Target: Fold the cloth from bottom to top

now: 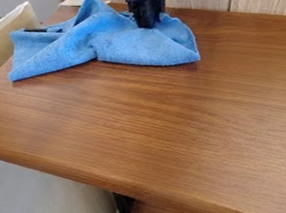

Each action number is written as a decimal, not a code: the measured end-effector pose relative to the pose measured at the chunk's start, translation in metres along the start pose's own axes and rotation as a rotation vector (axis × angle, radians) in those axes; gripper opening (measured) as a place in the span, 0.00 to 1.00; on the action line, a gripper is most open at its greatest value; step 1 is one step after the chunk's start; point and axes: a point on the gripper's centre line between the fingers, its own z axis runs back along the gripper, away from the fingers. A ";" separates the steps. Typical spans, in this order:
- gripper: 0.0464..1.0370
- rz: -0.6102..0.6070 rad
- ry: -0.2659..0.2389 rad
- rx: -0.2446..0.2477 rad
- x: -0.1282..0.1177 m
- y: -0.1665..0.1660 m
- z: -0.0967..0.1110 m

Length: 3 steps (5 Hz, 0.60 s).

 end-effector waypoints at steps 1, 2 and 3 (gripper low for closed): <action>0.96 0.001 -0.001 -0.006 0.000 -0.001 -0.001; 0.97 0.001 0.003 -0.007 -0.001 -0.002 -0.003; 0.96 0.003 0.005 -0.014 -0.001 -0.004 -0.004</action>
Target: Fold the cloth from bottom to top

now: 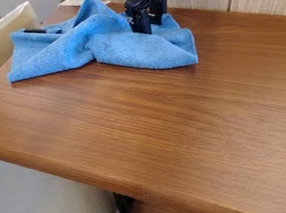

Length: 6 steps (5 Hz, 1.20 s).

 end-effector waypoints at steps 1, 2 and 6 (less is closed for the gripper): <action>0.96 -0.002 0.001 0.003 0.000 0.000 0.001; 0.96 0.003 0.001 0.074 0.006 -0.002 0.031; 0.96 0.061 0.080 0.147 0.014 -0.067 0.076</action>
